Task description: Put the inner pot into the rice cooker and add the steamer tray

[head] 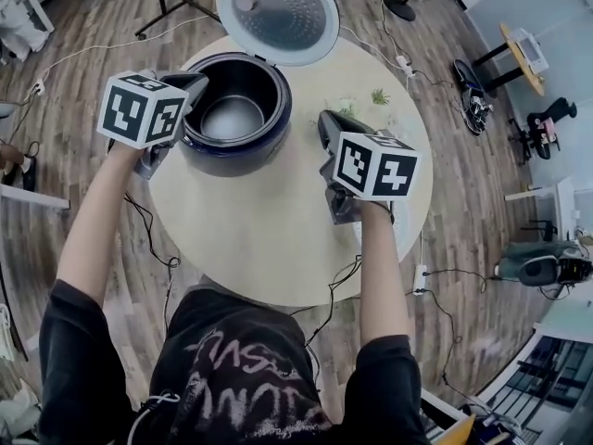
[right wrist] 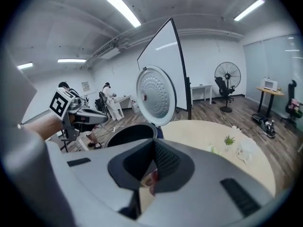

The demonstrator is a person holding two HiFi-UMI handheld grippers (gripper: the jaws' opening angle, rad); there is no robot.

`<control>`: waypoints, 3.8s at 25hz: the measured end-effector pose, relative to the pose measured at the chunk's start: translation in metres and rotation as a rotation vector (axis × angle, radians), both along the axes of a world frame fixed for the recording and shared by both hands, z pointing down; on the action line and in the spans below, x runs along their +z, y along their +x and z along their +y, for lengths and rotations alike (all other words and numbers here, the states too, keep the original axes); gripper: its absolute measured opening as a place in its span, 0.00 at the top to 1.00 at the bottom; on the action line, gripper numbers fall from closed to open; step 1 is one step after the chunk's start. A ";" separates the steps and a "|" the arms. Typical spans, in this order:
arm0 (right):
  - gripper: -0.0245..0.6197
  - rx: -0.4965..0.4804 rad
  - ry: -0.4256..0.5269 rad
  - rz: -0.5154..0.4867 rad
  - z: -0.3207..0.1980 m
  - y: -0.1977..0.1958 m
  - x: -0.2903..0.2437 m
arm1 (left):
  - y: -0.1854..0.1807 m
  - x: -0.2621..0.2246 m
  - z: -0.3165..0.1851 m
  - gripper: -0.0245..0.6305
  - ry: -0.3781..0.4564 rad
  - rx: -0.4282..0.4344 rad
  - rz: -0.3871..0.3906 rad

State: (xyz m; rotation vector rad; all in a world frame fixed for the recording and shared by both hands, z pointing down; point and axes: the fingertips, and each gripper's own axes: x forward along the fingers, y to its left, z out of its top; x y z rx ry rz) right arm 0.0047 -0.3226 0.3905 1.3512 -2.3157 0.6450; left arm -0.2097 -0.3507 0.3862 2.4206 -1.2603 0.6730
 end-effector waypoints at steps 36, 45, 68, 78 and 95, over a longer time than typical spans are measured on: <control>0.96 0.758 0.548 0.031 0.305 0.319 -0.102 | 0.324 -0.110 0.179 0.95 0.447 0.431 0.417; 0.96 0.845 0.575 0.082 0.346 0.335 -0.087 | 0.343 -0.097 0.205 0.95 0.494 0.459 0.416; 0.78 0.847 0.440 0.006 0.354 0.341 -0.027 | 0.343 -0.032 0.206 0.81 0.349 0.403 0.353; 0.29 0.791 0.381 -0.021 0.338 0.346 0.002 | 0.351 -0.006 0.199 0.42 0.300 0.406 0.319; 0.25 0.739 0.198 -0.078 0.293 0.370 0.062 | 0.366 0.063 0.163 0.39 0.162 0.348 0.212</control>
